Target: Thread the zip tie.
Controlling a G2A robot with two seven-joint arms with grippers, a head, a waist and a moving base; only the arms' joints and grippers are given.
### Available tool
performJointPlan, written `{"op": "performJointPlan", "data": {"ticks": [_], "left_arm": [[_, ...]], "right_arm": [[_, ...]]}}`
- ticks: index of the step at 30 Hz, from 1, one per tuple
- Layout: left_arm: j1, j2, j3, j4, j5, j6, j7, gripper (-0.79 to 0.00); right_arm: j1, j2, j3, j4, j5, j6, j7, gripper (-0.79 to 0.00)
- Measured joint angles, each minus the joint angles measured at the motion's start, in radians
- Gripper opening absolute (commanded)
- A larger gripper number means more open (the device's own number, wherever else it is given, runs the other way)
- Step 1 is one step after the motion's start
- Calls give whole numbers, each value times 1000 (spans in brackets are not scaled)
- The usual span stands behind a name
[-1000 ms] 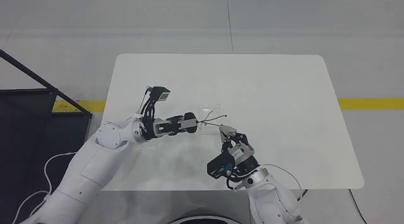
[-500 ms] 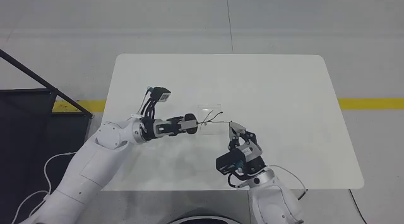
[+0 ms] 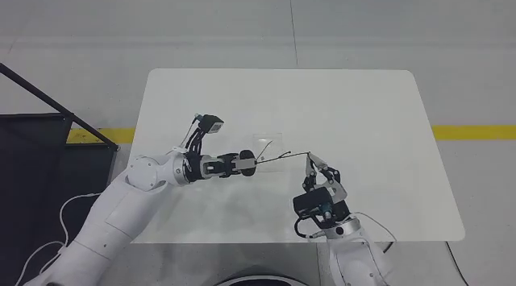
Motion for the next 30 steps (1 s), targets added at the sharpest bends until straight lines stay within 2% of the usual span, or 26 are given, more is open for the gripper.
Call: {"op": "performJointPlan", "data": {"ticks": [18,30], "left_arm": [[-12,7,36,5,10,10,-9,-785],[-18,13,51,5,3,1,-1,-785]], "right_arm": [[-27,2,52,-5,125,-3,-74,-785],[-30,4,57,-6,115,-32,-84,-785]]}}
